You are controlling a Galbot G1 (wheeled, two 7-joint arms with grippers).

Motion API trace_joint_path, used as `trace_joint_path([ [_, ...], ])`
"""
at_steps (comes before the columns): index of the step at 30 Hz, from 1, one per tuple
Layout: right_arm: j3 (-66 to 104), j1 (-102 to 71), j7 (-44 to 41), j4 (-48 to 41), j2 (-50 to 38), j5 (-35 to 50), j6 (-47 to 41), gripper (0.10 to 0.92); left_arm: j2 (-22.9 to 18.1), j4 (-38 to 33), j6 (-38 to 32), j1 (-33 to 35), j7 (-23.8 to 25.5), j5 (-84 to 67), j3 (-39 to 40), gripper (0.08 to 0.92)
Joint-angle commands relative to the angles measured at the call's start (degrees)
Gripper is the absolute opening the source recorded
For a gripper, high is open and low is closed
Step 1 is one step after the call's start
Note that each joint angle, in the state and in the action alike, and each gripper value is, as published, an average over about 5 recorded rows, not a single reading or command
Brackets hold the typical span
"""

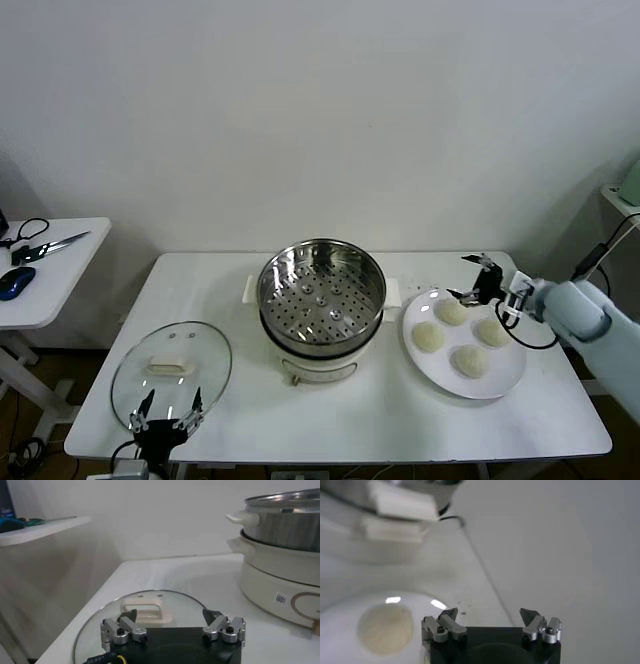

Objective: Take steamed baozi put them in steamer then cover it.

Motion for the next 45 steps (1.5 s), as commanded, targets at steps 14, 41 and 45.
trace_joint_path([
  [14,-29.8,23.2,-20.3,-26.2,14.2,-3.0,4.6,0.823,-0.9,-0.5,-0.3,0.1,-0.1,0.5,-0.3,0.823],
  [41,-16.9,13.8,-14.1,-37.2,24.1,-11.3,5.1,0.76,-1.3,-0.4,-0.4,0.5,-0.3,0.9,0.1,0.823],
  [45,-16.1,13.5,-13.7,-37.8,24.6,-11.4,5.4,0.72,-1.4,-0.4,-0.3,0.6,-0.4,1.0,0.1,0.823],
])
